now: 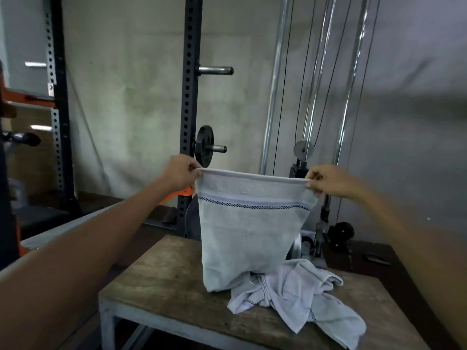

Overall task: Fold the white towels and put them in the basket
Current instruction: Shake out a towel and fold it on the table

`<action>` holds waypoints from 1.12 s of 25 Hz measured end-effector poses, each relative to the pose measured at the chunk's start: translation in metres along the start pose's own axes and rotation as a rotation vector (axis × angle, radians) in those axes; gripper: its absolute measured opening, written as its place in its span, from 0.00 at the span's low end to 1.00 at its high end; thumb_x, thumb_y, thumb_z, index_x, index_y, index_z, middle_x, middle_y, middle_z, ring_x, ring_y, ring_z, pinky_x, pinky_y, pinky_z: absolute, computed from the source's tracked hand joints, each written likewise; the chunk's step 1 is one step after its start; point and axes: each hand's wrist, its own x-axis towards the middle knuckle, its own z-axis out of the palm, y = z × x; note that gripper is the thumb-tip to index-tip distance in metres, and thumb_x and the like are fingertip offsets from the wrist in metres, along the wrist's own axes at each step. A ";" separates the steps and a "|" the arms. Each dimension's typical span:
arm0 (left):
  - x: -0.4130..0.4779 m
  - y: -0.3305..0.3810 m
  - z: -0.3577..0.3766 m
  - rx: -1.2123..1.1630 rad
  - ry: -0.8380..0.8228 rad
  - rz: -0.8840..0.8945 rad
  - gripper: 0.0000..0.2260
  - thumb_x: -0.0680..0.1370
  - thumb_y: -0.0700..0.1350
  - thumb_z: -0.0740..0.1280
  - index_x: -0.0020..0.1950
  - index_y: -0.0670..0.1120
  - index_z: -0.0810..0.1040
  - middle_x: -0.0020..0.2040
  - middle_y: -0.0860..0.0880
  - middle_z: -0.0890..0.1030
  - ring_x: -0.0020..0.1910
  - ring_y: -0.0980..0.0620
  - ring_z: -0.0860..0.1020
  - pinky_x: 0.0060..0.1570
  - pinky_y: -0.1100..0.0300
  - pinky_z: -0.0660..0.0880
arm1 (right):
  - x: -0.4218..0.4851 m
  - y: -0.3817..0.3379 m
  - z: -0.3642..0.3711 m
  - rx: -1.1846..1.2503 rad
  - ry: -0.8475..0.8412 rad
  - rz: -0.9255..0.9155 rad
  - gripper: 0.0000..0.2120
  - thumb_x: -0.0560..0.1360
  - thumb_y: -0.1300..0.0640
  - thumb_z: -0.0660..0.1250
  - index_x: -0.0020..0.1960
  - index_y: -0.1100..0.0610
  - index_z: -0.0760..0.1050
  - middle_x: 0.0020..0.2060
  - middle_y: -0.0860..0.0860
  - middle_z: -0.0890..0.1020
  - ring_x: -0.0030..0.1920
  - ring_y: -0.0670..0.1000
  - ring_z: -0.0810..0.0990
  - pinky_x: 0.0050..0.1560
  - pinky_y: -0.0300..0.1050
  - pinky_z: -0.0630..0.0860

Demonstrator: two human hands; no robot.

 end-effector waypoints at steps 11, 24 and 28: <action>0.018 0.040 -0.055 -0.733 0.138 -0.076 0.05 0.79 0.40 0.64 0.53 0.39 0.74 0.40 0.43 0.82 0.31 0.57 0.82 0.29 0.67 0.77 | 0.008 -0.023 -0.077 0.082 0.429 -0.083 0.01 0.75 0.57 0.68 0.46 0.54 0.76 0.34 0.48 0.78 0.27 0.48 0.76 0.26 0.37 0.73; 0.063 0.014 -0.023 -0.483 -0.217 -0.307 0.04 0.77 0.39 0.68 0.48 0.39 0.78 0.34 0.44 0.84 0.30 0.55 0.81 0.30 0.66 0.78 | 0.043 0.025 -0.031 0.396 0.005 0.288 0.07 0.75 0.62 0.68 0.51 0.65 0.77 0.24 0.53 0.78 0.20 0.43 0.72 0.20 0.34 0.67; 0.092 0.014 -0.004 -0.405 0.100 -0.161 0.03 0.76 0.41 0.68 0.44 0.43 0.77 0.45 0.44 0.81 0.44 0.50 0.80 0.44 0.59 0.78 | 0.071 0.014 -0.027 0.514 0.369 0.208 0.06 0.76 0.63 0.66 0.51 0.63 0.77 0.47 0.59 0.82 0.40 0.50 0.83 0.39 0.36 0.80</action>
